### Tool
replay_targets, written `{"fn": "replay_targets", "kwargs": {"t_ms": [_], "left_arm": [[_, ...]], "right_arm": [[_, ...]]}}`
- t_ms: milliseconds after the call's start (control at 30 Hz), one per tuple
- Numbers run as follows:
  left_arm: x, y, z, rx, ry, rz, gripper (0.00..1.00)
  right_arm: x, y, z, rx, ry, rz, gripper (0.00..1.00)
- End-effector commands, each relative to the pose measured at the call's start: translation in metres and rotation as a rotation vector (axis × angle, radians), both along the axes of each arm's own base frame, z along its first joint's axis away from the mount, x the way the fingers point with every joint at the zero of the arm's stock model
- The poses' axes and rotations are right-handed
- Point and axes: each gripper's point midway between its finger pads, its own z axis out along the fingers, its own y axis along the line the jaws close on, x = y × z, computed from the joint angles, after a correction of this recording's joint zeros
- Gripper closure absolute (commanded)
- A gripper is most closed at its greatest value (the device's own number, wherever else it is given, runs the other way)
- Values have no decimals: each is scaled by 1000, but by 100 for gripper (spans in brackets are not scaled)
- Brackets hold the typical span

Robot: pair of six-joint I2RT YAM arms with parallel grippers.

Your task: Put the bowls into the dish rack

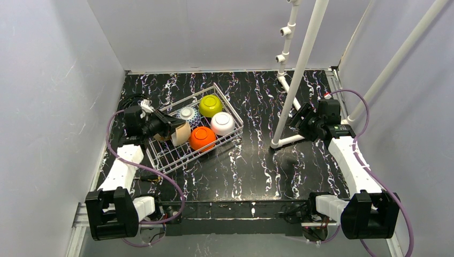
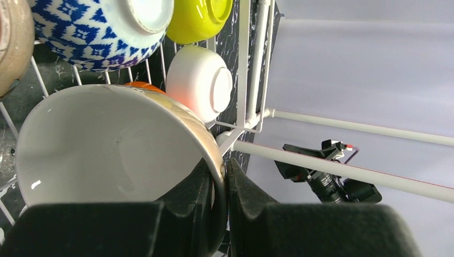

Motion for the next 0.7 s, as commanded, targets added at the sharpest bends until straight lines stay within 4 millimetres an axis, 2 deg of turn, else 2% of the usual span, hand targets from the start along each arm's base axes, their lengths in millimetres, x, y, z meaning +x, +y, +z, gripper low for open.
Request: {"fn": "replay_targets", "kwargs": {"t_ms": [0, 367, 667], "left_arm": [[1, -2, 22, -33, -94, -20, 100], [0, -7, 3, -160, -45, 7, 100], [-6, -9, -4, -176, -54, 3, 100]], "right_arm": [[2, 1, 1, 2, -20, 12, 20], [3, 1, 4, 0, -23, 15, 20], [4, 3, 5, 7, -24, 22, 20]]}}
